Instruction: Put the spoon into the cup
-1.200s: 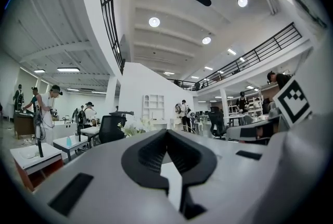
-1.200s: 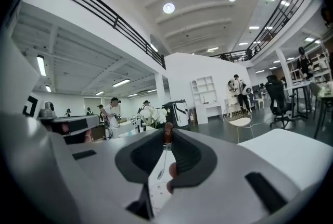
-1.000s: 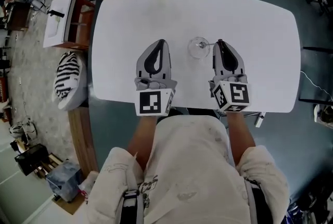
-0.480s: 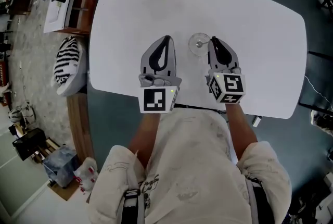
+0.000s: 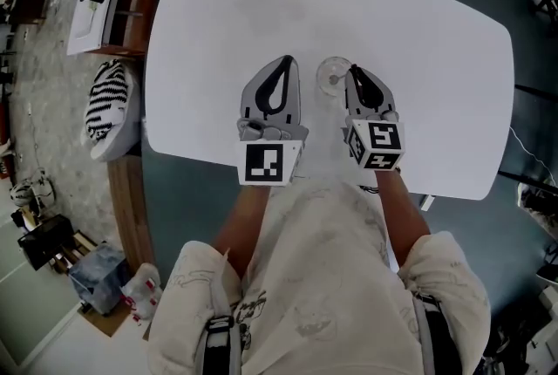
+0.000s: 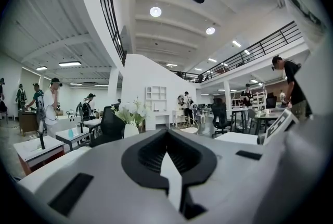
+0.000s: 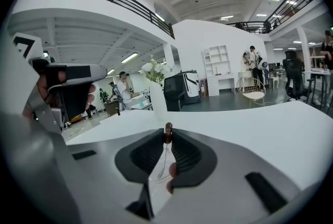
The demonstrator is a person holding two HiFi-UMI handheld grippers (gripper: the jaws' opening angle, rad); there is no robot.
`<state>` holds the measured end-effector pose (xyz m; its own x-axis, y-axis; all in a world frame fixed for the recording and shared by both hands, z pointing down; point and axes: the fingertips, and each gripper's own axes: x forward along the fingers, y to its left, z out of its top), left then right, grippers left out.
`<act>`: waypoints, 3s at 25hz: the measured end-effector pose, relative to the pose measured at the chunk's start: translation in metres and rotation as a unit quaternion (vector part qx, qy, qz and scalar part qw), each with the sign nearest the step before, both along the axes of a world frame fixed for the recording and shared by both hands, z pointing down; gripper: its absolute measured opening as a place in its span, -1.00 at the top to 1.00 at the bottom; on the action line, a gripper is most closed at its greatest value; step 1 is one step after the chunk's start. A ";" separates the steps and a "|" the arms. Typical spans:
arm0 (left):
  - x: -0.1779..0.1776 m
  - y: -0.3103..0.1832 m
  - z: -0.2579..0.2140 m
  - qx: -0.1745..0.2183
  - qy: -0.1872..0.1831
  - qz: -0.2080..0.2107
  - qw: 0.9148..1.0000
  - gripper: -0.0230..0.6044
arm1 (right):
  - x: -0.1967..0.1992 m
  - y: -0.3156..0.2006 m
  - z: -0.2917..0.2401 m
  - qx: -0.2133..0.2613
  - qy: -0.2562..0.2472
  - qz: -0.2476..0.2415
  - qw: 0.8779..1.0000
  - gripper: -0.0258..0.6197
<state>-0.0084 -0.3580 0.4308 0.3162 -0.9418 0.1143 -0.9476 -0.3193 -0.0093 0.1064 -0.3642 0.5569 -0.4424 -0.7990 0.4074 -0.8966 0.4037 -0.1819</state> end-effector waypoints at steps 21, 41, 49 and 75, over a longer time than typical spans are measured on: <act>0.000 0.016 0.014 -0.008 0.007 0.012 1.000 0.92 | 0.007 0.009 0.026 -0.006 0.034 0.021 0.999 0.79; 0.003 0.022 0.016 -0.005 0.016 0.024 1.000 0.92 | 0.015 0.013 0.022 0.003 0.028 0.033 0.999 0.34; 0.002 0.019 0.009 0.005 0.014 0.022 1.000 0.92 | 0.027 0.009 -0.016 0.044 0.006 0.049 0.998 0.26; -0.004 0.021 -0.069 0.056 0.011 0.007 0.998 0.92 | 0.082 0.005 -0.200 0.252 0.028 0.076 0.964 0.26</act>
<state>-0.0120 -0.3371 0.3620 0.3310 -0.9436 0.0020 -0.9433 -0.3310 -0.0244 0.1888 -0.3590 0.3568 -0.2935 -0.9555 -0.0301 -0.9550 0.2917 0.0542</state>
